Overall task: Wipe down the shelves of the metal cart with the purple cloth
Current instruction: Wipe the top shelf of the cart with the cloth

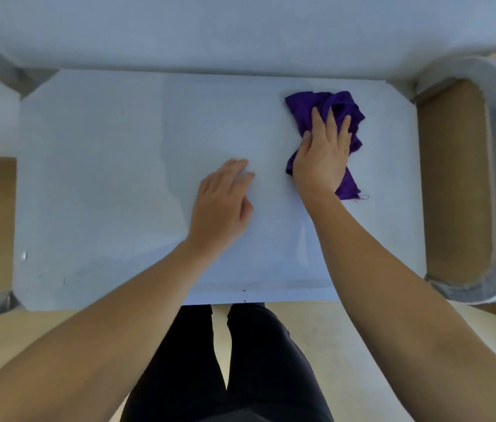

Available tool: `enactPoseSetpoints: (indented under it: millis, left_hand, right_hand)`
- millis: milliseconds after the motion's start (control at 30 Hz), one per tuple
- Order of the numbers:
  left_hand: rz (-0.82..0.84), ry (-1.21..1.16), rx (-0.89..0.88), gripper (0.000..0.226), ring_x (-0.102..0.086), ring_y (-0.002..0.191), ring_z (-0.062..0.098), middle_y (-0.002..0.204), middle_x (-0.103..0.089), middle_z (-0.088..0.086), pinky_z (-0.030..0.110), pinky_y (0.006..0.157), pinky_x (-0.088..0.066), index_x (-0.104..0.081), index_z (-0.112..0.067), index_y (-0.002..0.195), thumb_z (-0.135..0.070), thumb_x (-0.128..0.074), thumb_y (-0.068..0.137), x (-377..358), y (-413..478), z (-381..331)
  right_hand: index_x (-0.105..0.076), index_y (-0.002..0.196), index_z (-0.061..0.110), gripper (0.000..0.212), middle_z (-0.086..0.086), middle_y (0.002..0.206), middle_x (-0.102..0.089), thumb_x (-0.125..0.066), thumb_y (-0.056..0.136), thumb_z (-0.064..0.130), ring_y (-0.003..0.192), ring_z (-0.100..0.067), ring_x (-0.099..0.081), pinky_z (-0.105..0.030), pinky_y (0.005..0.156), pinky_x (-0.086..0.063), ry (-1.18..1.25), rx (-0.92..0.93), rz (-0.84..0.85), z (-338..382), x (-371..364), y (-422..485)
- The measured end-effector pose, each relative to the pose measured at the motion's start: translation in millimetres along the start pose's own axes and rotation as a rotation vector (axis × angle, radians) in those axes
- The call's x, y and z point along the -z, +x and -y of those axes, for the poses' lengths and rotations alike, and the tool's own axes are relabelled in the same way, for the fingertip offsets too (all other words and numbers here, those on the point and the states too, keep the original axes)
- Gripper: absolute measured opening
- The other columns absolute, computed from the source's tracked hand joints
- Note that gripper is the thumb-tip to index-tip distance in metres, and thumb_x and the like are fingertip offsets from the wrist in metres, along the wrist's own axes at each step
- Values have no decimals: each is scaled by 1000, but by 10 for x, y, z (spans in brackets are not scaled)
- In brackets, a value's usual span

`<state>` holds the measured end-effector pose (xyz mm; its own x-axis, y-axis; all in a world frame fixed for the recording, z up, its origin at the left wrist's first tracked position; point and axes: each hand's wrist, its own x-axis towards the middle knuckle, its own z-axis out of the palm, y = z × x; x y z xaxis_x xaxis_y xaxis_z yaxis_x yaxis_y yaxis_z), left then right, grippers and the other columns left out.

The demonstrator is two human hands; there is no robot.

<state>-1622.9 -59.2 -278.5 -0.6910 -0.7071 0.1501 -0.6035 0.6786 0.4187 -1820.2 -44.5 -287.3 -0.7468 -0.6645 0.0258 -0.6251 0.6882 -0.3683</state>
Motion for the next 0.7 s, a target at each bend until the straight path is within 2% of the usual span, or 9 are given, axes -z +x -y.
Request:
enactPoseSetpoints:
  millis: [100, 200, 267, 367, 700]
  left_hand:
    - [-22, 97, 122, 41, -47, 134, 29, 143, -51, 12, 47, 104, -41, -60, -8, 125, -12, -51, 85, 283, -394, 505]
    - [-32, 270, 280, 42, -39, 139, 28, 148, -45, 9, 51, 113, -27, -55, -11, 130, -22, -50, 89, 548, -736, 900]
    - [-66, 295, 359, 42, -38, 140, 29, 148, -44, 10, 52, 114, -24, -52, -9, 132, -21, -48, 92, 583, -785, 1027]
    - [-66, 286, 378, 42, -35, 142, 29, 150, -42, 10, 53, 114, -25, -50, -9, 133, -17, -46, 92, 515, -766, 1081]
    - [8, 219, 397, 47, -31, 144, 31, 152, -39, 12, 55, 116, -24, -50, -8, 137, -17, -35, 93, 589, -764, 1172]
  right_hand:
    - [-37, 147, 22, 45, -2, 157, -30, -36, 102, 23, 148, -31, -13, -44, 120, -16, -5, -27, 12, 79, -17, 4]
    - [-34, 148, 24, 45, -2, 158, -28, -33, 103, 24, 148, -29, -12, -41, 121, -15, -17, -50, 8, 153, -53, 27]
    - [-34, 148, 24, 45, -1, 158, -28, -32, 103, 25, 148, -28, -13, -39, 121, -14, -25, -59, -6, 219, -85, 24]
    - [-34, 148, 24, 45, 0, 157, -29, -32, 103, 25, 148, -27, -14, -37, 120, -16, -21, -58, -12, 453, -190, -34]
    - [-40, 145, 24, 43, 2, 156, -32, -38, 102, 23, 147, -28, -19, -41, 119, -20, 9, 156, 39, 1989, -811, -486]
